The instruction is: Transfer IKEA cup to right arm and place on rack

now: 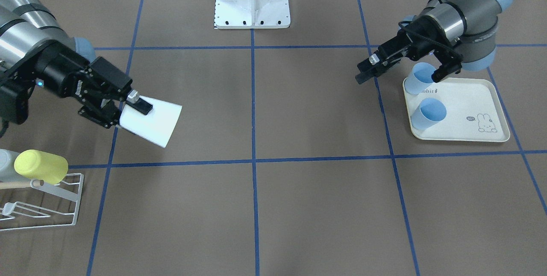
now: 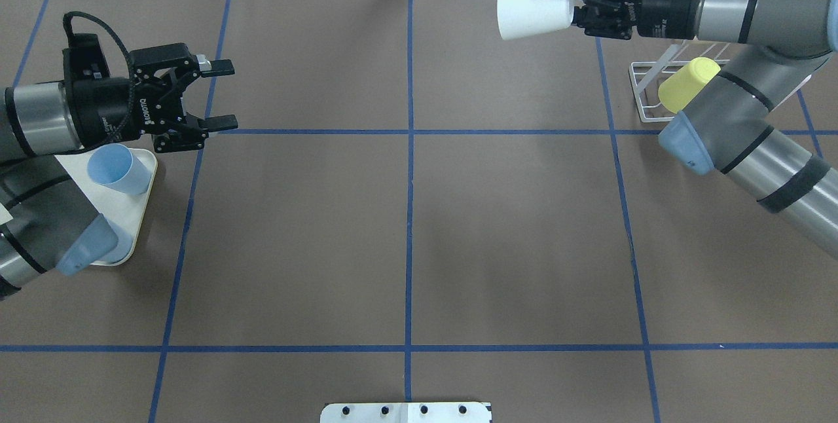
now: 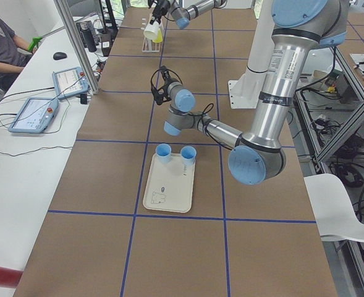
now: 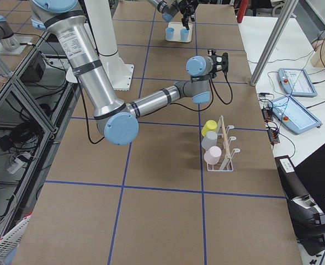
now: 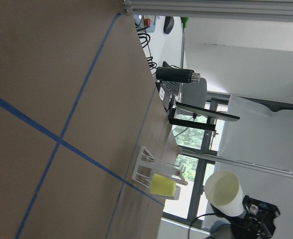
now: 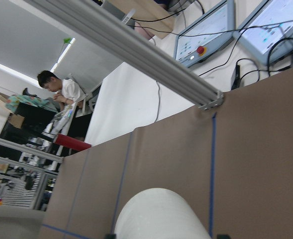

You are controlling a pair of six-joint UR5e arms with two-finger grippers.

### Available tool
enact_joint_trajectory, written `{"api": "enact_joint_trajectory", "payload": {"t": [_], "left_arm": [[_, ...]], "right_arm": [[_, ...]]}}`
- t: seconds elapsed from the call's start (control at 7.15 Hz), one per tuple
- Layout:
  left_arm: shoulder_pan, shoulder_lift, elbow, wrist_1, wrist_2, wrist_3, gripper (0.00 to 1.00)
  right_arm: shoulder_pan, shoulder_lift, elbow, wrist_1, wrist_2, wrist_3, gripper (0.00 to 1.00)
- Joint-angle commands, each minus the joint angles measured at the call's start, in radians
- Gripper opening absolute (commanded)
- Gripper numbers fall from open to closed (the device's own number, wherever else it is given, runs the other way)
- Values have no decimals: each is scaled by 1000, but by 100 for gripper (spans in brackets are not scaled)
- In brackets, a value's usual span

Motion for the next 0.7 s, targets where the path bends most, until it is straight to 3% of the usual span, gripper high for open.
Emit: {"api": "enact_joint_trajectory", "payload": {"t": [0.0,0.14,0.56], "left_arm": [[-128,-1,5,296,-216,353,100],[-158,2,7,352,-218,417,100],[-196,4,10,486,-215,558,100]], "right_arm": [[149,8,3,-288,176,-309,30],[203,19,6,-440,245,-456,30],[258,10,0,-814,256,-929,30]]}}
